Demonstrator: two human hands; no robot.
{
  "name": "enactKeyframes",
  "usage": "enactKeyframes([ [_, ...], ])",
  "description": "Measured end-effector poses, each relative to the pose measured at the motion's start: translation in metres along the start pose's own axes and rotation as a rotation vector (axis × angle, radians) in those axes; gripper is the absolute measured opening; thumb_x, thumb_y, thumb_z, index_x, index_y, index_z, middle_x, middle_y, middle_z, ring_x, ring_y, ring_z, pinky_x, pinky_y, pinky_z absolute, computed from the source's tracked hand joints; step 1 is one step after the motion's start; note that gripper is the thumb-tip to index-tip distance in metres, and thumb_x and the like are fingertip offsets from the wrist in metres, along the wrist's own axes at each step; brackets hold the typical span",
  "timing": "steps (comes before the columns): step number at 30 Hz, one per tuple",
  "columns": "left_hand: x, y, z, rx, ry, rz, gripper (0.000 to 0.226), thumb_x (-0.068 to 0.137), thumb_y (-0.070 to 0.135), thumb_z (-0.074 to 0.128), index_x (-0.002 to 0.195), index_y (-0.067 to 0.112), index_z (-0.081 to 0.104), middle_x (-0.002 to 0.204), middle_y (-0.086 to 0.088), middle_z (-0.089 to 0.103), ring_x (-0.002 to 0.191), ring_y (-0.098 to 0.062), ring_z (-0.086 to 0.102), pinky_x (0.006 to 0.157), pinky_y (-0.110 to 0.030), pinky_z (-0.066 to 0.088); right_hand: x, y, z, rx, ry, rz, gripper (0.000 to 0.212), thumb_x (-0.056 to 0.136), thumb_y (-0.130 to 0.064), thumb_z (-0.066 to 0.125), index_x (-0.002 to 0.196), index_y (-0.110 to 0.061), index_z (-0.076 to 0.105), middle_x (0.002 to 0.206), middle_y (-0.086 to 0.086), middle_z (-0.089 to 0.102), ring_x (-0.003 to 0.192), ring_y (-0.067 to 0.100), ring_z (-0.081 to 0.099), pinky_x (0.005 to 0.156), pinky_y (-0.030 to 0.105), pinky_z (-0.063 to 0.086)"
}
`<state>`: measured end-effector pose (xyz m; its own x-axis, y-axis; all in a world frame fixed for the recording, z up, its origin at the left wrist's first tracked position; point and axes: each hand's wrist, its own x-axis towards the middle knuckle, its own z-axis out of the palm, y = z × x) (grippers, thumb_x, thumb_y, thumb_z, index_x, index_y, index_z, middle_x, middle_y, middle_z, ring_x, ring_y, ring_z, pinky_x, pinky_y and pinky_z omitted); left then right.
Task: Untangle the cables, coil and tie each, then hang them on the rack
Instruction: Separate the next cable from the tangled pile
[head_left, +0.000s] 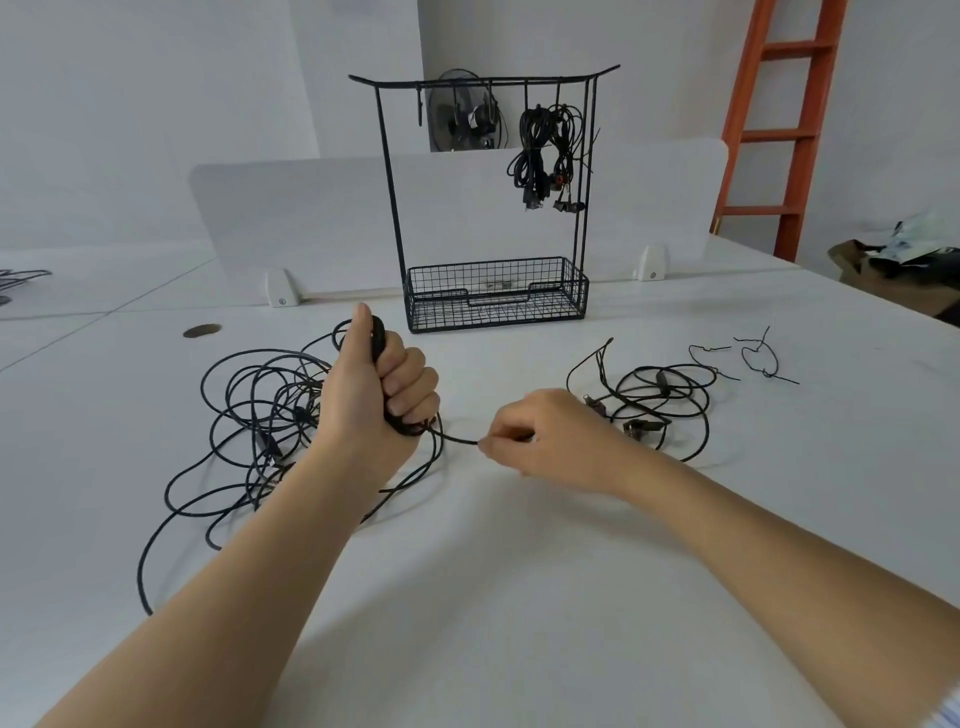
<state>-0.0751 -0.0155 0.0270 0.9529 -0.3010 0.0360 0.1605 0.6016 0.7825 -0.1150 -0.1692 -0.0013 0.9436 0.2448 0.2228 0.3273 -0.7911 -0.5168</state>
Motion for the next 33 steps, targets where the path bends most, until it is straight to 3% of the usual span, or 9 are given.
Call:
enactKeyframes([
  [2,0.003,0.002,-0.004,0.027,0.071,-0.044,0.065,0.096,0.049,0.033,0.038,0.019,0.027,0.036,0.006,0.021,0.028,-0.007,0.018,0.031,-0.015,0.012,-0.001,0.002,-0.010,0.028,0.032,0.043,0.023,0.084,-0.029,0.062,0.067,-0.015,0.061,0.063,-0.002,0.056,0.064,0.010,0.047,0.060,0.009,0.034],
  [4,0.006,0.003,-0.009,0.116,0.121,-0.109,0.058,0.093,0.051,0.041,0.047,0.019,0.026,0.039,0.006,0.022,0.029,-0.007,0.019,0.032,-0.014,0.013,-0.003,0.003,-0.023,0.124,0.038,0.064,0.021,0.082,-0.026,0.067,0.063,-0.020,0.059,0.062,-0.005,0.055,0.056,0.003,0.044,0.056,0.010,0.033],
  [9,0.003,-0.002,-0.008,0.689,0.067,-0.180,0.043,0.079,0.046,0.064,0.060,0.017,0.038,0.050,0.001,0.041,0.037,-0.009,0.029,0.033,-0.014,0.022,-0.003,0.005,-0.034,0.368,0.125,0.041,0.021,0.079,-0.008,0.069,0.066,-0.024,0.066,0.067,-0.006,0.066,0.063,0.001,0.055,0.066,0.015,0.044],
  [12,-0.006,-0.009,0.000,1.172,-0.072,-0.193,0.050,0.063,0.060,0.070,0.062,0.012,0.054,0.053,-0.001,0.043,0.044,-0.013,0.030,0.041,-0.018,0.024,-0.004,0.001,-0.029,0.390,0.168,0.013,0.020,0.077,-0.007,0.070,0.066,-0.023,0.069,0.069,0.002,0.069,0.067,0.005,0.056,0.067,0.019,0.045],
  [16,-0.010,-0.020,0.004,1.563,-0.166,-0.256,0.048,0.074,0.052,0.066,0.059,0.015,0.039,0.050,0.003,0.037,0.041,-0.014,0.030,0.044,-0.022,0.024,-0.003,-0.003,-0.023,0.375,0.187,-0.010,0.007,0.076,-0.004,0.071,0.073,-0.010,0.073,0.078,0.017,0.070,0.069,0.022,0.059,0.071,0.035,0.049],
  [21,-0.011,-0.021,0.006,1.371,-0.308,-0.329,0.052,0.093,0.043,0.046,0.050,0.017,0.031,0.041,0.005,0.031,0.034,-0.011,0.025,0.037,-0.016,0.021,-0.003,-0.001,-0.026,0.465,0.123,0.010,0.018,0.077,0.000,0.068,0.069,-0.017,0.070,0.059,-0.005,0.064,0.054,0.002,0.051,0.054,0.012,0.042],
  [26,-0.012,-0.015,0.001,1.033,-0.418,-0.408,0.048,0.096,0.048,0.031,0.057,0.021,0.025,0.051,0.006,0.019,0.046,-0.010,0.017,0.041,-0.018,0.015,-0.001,0.009,-0.034,0.622,0.240,0.148,0.017,0.079,-0.005,0.068,0.069,-0.018,0.068,0.045,-0.010,0.055,0.040,0.001,0.038,0.043,0.010,0.031],
  [29,-0.009,-0.016,0.000,0.845,-0.340,-0.331,0.049,0.096,0.048,0.028,0.056,0.021,0.026,0.048,0.008,0.022,0.043,-0.008,0.021,0.039,-0.017,0.018,0.001,0.012,-0.033,0.633,0.321,0.183,0.016,0.080,-0.006,0.067,0.068,-0.018,0.067,0.051,-0.009,0.058,0.039,0.000,0.040,0.043,0.010,0.033],
  [33,-0.002,-0.022,0.000,0.672,-0.086,-0.016,0.049,0.097,0.045,0.031,0.057,0.018,0.029,0.048,0.005,0.028,0.044,-0.012,0.024,0.041,-0.020,0.020,0.002,0.006,-0.024,0.445,0.433,0.116,0.012,0.083,-0.010,0.065,0.071,-0.010,0.068,0.056,-0.007,0.056,0.043,-0.001,0.045,0.047,0.007,0.034],
])
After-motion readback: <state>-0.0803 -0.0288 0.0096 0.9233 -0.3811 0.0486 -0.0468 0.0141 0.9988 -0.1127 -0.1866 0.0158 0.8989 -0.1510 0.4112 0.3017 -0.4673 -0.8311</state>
